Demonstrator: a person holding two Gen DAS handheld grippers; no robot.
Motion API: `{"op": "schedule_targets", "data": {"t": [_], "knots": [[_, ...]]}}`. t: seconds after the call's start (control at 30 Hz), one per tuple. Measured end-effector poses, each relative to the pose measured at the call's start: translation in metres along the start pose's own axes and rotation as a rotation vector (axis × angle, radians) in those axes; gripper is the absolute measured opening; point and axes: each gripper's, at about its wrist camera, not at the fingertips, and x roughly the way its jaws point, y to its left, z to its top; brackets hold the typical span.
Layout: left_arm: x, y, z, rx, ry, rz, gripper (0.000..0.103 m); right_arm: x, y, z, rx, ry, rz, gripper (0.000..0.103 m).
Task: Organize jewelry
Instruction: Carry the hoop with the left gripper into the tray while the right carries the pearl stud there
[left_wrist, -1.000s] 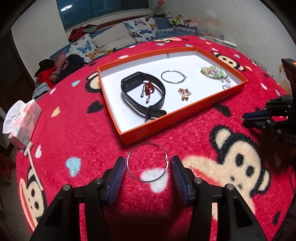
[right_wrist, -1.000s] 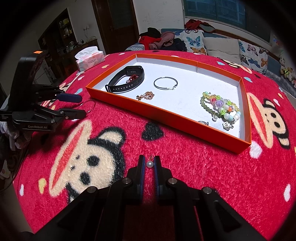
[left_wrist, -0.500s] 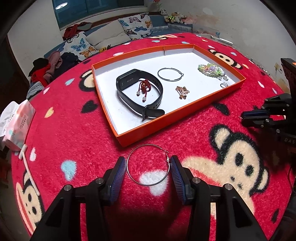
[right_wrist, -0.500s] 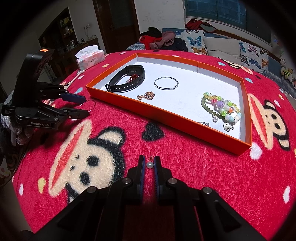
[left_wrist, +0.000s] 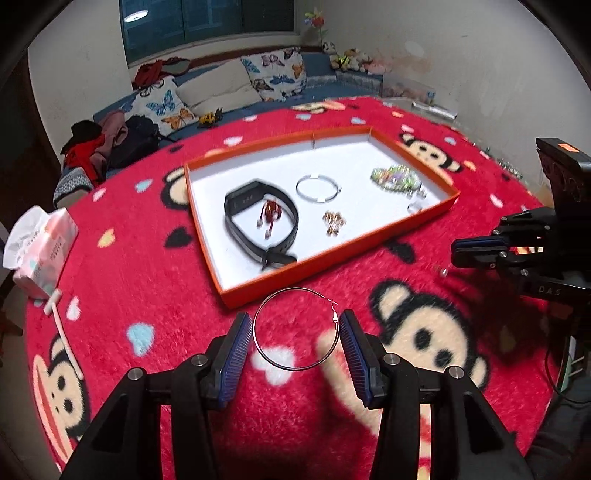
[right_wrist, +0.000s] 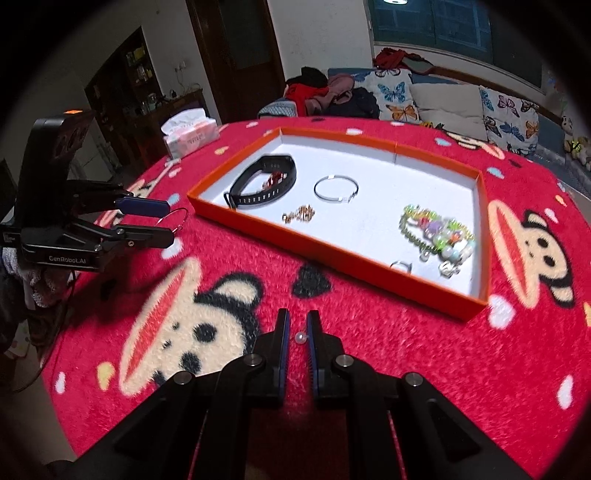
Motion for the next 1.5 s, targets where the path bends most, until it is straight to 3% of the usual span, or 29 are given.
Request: {"op": "schedule_targets", "data": {"t": [0.27,0.67,1.0,1.13,1.3,1.5], "knots": [[-0.008,-0.008,0.029,-0.013,-0.054,-0.027,0.052,-0.015,-0.014,0.022,0.011,-0.044,-0.034,0.011],[0.001,-0.009,0.027,-0.018,-0.034,-0.027,0.052,0.022,-0.007,-0.009,0.044,0.099,0.038,0.012],[0.002,-0.008,0.026,-0.019,-0.035,-0.032,0.052,0.025,0.009,-0.007,-0.034,0.074,-0.042,0.011],[0.001,-0.013,0.030,-0.020,-0.040,-0.036,0.052,0.021,0.005,-0.008,-0.019,0.062,-0.035,0.010],[0.004,-0.020,0.046,-0.010,-0.056,-0.044,0.052,0.007,-0.003,-0.001,0.007,0.022,-0.012,0.010],[0.020,-0.029,0.074,-0.004,-0.060,-0.047,0.052,-0.011,-0.021,0.030,0.008,-0.062,-0.048,0.010]]}}
